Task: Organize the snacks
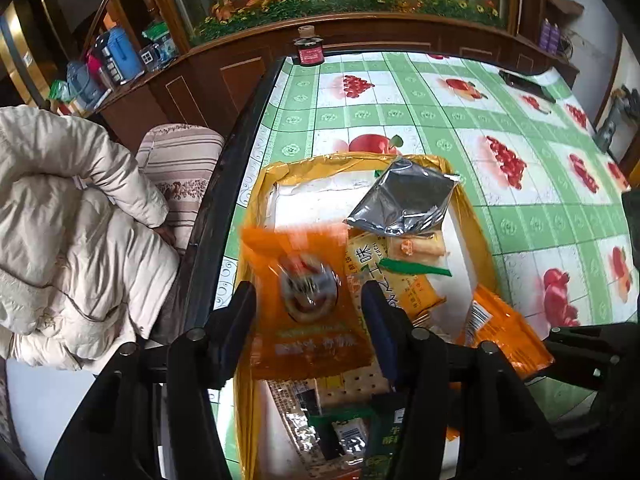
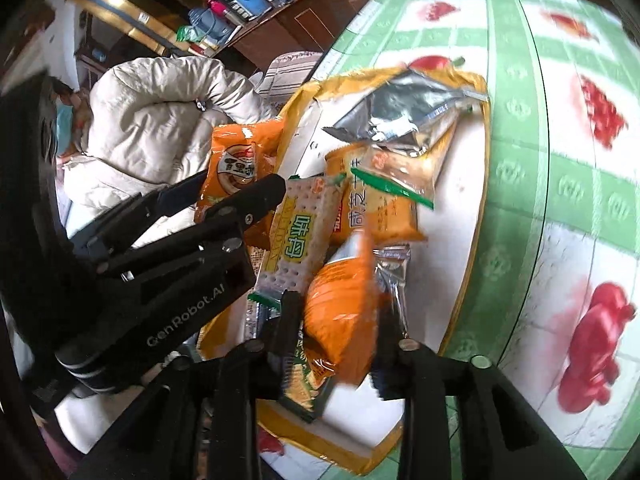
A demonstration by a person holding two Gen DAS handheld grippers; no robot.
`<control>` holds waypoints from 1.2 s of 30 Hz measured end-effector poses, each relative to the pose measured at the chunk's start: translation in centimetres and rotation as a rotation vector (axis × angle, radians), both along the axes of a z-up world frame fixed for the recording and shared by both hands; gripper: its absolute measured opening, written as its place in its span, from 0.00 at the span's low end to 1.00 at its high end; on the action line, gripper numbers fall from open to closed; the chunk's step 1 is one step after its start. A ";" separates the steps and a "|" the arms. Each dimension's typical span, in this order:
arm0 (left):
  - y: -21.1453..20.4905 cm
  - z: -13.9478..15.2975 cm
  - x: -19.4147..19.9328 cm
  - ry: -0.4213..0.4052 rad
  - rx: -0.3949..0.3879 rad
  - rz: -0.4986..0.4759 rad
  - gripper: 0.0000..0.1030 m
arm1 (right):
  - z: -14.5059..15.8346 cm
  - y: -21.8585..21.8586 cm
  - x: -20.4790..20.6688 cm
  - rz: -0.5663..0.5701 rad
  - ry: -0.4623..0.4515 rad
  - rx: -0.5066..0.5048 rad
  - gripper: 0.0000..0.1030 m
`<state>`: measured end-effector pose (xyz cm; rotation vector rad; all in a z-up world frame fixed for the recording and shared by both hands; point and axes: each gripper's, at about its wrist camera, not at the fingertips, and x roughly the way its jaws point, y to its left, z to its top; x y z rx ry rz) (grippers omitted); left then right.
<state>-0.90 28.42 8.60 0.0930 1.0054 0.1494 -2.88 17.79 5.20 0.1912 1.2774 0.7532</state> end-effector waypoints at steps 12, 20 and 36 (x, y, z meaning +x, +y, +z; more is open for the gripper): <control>-0.1 1.9 -1.2 -0.059 -0.044 0.028 0.62 | 3.4 -1.1 -2.4 0.011 -0.084 -0.004 0.62; -1.8 4.1 -3.0 -0.123 0.025 0.064 0.75 | 2.1 -1.7 -4.9 0.036 -0.059 -0.027 0.62; -4.5 5.9 -8.3 -0.156 0.018 0.125 0.76 | 2.8 -6.2 -6.5 -0.029 -0.090 -0.081 0.62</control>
